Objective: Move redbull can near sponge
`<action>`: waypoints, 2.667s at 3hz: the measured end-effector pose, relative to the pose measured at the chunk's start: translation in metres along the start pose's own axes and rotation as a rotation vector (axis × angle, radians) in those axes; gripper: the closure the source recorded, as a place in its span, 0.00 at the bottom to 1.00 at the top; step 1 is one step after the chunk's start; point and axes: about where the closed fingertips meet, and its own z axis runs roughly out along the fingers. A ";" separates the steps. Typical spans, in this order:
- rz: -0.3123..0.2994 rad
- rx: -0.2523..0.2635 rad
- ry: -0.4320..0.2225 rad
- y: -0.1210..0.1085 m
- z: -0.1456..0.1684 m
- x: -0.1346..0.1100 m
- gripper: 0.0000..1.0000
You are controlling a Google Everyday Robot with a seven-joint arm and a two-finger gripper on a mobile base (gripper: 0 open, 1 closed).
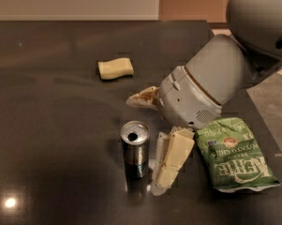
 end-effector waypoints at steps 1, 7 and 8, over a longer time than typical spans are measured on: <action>-0.007 -0.018 -0.019 0.001 0.011 -0.005 0.17; 0.144 0.176 -0.093 -0.180 -0.038 -0.016 1.00; 0.191 0.207 -0.102 -0.228 -0.034 -0.009 1.00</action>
Offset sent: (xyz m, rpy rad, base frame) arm 0.0025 0.0132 -0.0120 0.0370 0.0210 0.0096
